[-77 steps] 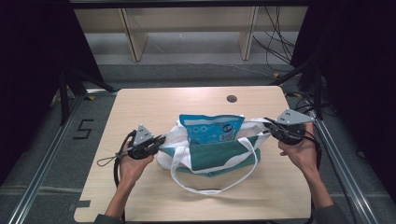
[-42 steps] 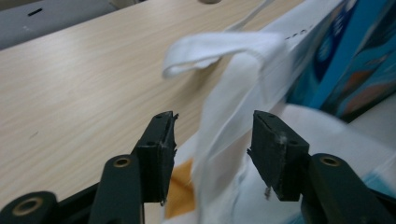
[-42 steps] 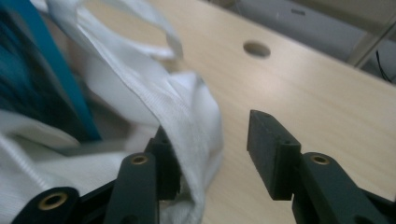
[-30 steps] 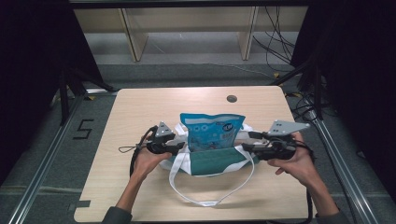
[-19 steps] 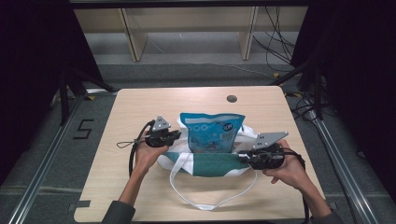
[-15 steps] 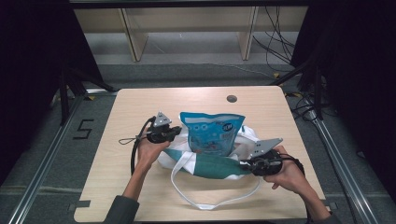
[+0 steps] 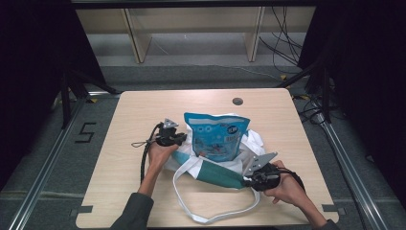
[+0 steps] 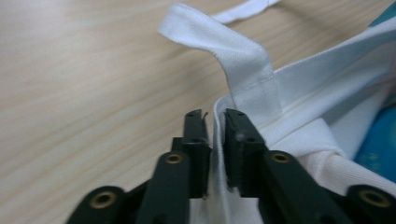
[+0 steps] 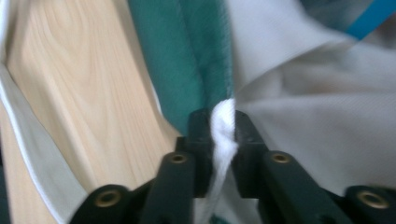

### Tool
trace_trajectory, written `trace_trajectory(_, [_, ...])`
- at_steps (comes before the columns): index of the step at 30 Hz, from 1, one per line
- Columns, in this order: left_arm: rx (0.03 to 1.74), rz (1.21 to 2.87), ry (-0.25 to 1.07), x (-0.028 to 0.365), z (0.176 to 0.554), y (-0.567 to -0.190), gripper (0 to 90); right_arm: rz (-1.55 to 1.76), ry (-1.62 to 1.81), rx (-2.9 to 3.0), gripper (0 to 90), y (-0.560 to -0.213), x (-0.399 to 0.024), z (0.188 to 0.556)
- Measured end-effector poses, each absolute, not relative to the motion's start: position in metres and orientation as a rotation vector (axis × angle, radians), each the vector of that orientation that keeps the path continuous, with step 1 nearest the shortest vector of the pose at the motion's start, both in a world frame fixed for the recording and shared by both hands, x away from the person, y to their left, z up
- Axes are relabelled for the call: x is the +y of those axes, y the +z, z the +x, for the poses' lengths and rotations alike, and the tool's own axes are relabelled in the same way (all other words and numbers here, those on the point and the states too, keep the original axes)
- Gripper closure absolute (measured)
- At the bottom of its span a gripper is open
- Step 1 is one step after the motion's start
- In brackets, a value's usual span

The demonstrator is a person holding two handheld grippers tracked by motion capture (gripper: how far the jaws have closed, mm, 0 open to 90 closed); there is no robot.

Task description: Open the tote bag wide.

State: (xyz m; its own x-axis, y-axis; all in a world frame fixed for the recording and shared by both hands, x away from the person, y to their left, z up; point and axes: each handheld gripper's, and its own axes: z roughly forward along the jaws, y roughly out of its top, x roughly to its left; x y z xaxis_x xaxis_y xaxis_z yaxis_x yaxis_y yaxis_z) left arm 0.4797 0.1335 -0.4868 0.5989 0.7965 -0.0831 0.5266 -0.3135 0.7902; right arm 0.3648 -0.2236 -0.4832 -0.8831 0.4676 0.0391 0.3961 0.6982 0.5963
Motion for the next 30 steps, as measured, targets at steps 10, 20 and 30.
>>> trace_trajectory(10, [0.906, 1.884, 0.407, 0.148, 0.401, -0.423, 53.3, 0.754, 1.236, 2.415, 56.3, -0.401, -0.250, 0.376])
trace_trajectory(20, [0.994, 1.914, 0.274, 0.134, 0.338, -0.455, 35.5, 0.872, 1.108, 2.418, 54.4, -0.422, -0.261, 0.411])
trace_trajectory(30, [1.119, 1.839, 0.177, 0.109, 0.350, -0.483, 36.6, 0.849, 1.081, 2.444, 59.7, -0.431, -0.255, 0.420])
